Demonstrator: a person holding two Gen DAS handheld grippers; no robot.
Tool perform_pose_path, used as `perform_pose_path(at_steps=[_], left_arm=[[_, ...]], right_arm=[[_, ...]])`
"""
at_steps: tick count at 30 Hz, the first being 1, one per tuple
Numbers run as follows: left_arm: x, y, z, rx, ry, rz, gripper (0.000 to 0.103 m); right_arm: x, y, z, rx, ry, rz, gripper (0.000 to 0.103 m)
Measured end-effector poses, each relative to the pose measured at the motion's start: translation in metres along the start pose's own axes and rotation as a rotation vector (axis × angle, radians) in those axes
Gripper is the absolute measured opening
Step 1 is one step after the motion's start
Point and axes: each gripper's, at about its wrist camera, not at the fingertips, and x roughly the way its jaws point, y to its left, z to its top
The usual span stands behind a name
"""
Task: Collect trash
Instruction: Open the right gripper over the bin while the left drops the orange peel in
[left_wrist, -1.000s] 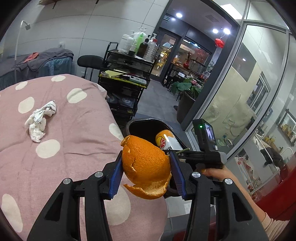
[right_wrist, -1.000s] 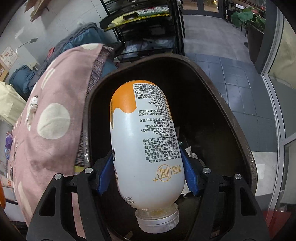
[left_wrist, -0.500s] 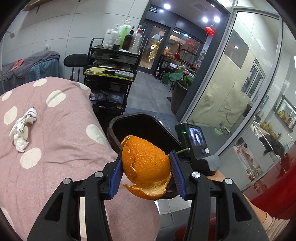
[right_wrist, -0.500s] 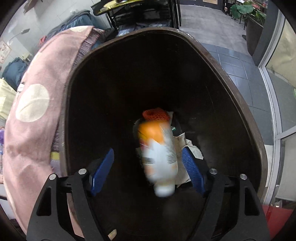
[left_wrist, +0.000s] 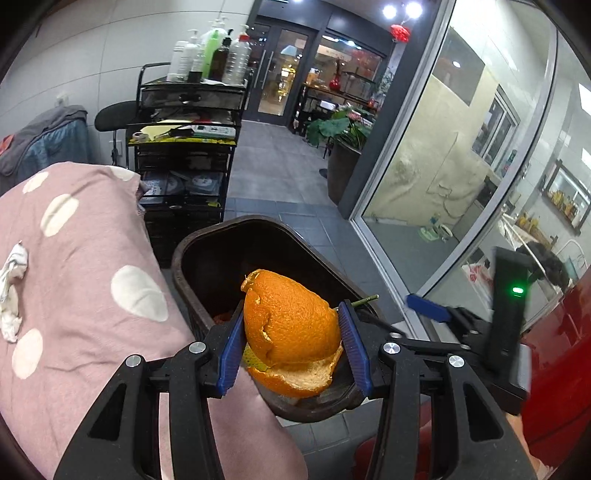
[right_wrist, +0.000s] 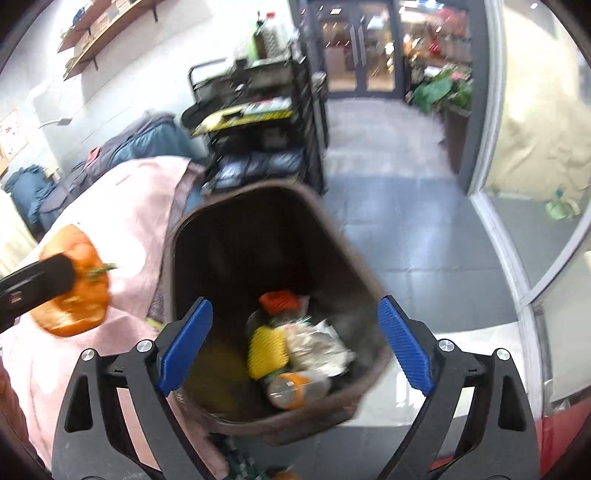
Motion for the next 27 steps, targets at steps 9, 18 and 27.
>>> perform_pose_path(at_steps=[9,18,27], left_arm=[[0.031,-0.014,0.009,0.051,0.056,0.015,0.048],[0.060,-0.017,0.010,0.077,0.121,0.053,0.048],[0.069,-0.023,0.011,0.137,0.120,0.084,0.078]], right_arm=[[-0.030,-0.029,-0.004,0.032,-0.064,-0.116,0.091],[-0.041,-0.051,-0.010,0.106,-0.082,-0.161,0.091],[-0.042,-0.063,-0.010,0.155,-0.074,-0.155,0.091]])
